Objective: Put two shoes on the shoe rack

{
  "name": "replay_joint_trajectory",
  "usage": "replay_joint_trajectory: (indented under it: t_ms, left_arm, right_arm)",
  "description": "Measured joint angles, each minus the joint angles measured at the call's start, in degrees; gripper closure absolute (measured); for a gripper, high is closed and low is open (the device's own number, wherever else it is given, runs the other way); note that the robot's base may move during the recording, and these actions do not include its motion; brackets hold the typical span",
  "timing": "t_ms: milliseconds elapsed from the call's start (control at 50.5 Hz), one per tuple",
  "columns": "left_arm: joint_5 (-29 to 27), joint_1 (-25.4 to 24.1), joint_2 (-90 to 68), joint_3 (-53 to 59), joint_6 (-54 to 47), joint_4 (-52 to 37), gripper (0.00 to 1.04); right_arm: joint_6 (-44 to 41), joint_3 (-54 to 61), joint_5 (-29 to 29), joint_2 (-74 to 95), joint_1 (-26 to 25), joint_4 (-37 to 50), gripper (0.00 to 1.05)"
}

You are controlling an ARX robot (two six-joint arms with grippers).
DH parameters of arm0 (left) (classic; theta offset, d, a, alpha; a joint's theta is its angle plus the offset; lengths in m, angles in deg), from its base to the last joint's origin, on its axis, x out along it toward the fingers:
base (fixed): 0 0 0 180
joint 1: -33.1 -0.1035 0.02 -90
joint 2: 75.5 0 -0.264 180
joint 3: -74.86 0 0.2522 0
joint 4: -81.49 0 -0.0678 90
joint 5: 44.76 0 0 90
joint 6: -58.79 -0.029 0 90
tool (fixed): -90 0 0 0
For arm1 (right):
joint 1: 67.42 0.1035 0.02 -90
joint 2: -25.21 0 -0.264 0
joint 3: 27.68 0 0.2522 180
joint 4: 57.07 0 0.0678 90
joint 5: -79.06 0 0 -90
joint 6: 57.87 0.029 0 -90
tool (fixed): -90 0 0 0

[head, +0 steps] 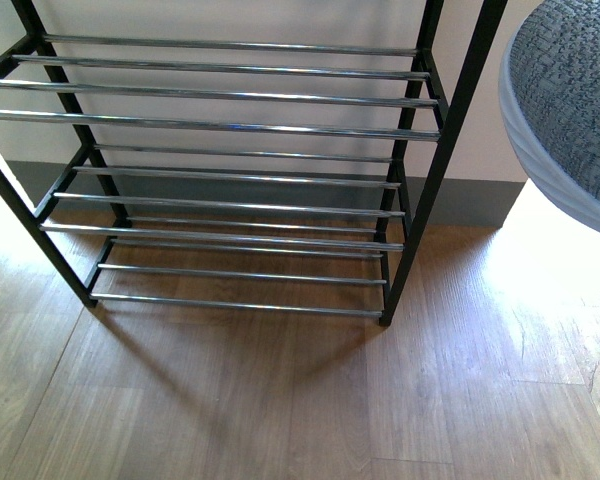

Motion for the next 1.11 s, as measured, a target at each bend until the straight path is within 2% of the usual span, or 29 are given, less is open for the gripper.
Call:
replay_joint_trajectory:
  t_ms: [1108]
  left_arm:
    - [0.04, -0.09, 0.02, 0.11, -0.07, 0.02, 1.03]
  right_arm:
    - [-0.02, 0.17, 0.02, -0.04, 0.02, -0.09, 1.03]
